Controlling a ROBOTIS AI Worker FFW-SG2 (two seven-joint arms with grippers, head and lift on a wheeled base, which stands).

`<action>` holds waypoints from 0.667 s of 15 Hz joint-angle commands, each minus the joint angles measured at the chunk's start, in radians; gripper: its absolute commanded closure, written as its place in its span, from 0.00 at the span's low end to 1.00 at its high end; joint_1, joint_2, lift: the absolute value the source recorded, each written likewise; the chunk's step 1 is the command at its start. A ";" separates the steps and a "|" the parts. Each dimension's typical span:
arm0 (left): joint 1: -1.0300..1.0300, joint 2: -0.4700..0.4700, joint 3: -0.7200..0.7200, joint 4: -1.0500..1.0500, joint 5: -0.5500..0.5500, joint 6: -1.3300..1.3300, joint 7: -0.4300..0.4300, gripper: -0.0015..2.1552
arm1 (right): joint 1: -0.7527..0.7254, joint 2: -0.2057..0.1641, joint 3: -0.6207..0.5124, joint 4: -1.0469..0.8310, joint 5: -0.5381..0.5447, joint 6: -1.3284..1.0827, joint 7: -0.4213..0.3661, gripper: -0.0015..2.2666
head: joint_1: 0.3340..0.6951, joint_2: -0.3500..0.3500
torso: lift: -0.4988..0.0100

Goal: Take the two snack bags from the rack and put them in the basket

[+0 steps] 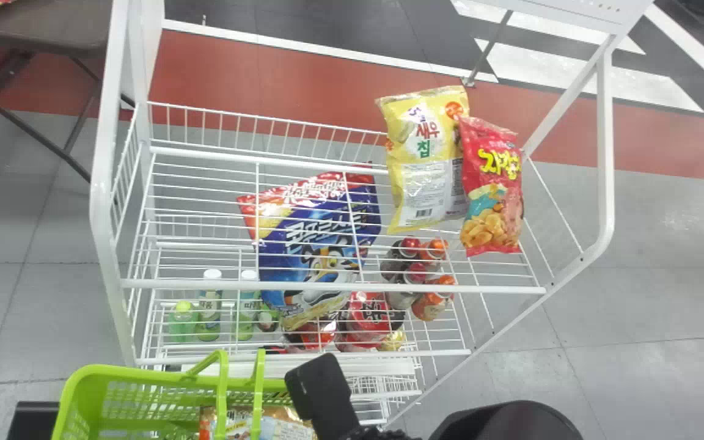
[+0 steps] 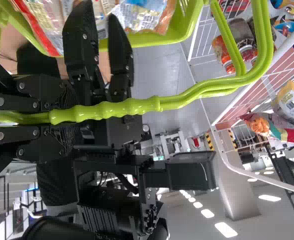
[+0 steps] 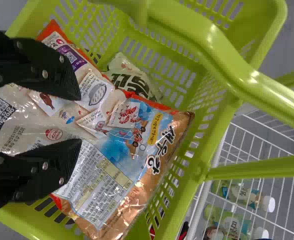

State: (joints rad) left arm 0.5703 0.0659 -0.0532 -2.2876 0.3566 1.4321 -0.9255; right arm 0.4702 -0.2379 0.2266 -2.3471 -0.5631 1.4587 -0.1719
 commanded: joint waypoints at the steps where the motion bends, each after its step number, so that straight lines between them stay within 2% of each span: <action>1: -0.003 0.000 0.000 0.002 -0.001 0.000 0.001 0.87 | 0.022 0.000 -0.050 -0.046 -0.001 -0.024 0.008 0.02 | 1.00 0.03 | 0.96; 4: -0.007 0.000 0.001 0.005 -0.001 0.000 0.002 0.87 | 0.064 0.002 -0.165 -0.135 -0.058 -0.002 0.046 0.03 | 1.00 0.01 | 0.96; 7: -0.004 0.000 0.004 0.005 -0.001 -0.003 -0.001 0.87 | 0.107 0.011 -0.268 -0.221 -0.038 -0.036 0.111 0.03 | 1.00 0.00 | 0.96; 10: 0.013 -0.003 0.015 0.005 0.002 -0.009 -0.007 0.87 | 0.194 0.025 -0.308 -0.227 0.035 -0.386 0.204 0.04 | 1.00 0.00 | 0.96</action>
State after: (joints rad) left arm 0.5754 0.0647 -0.0433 -2.2825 0.3569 1.4262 -0.9311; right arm 0.6225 -0.2183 -0.0683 -2.5715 -0.5705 1.2435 0.0096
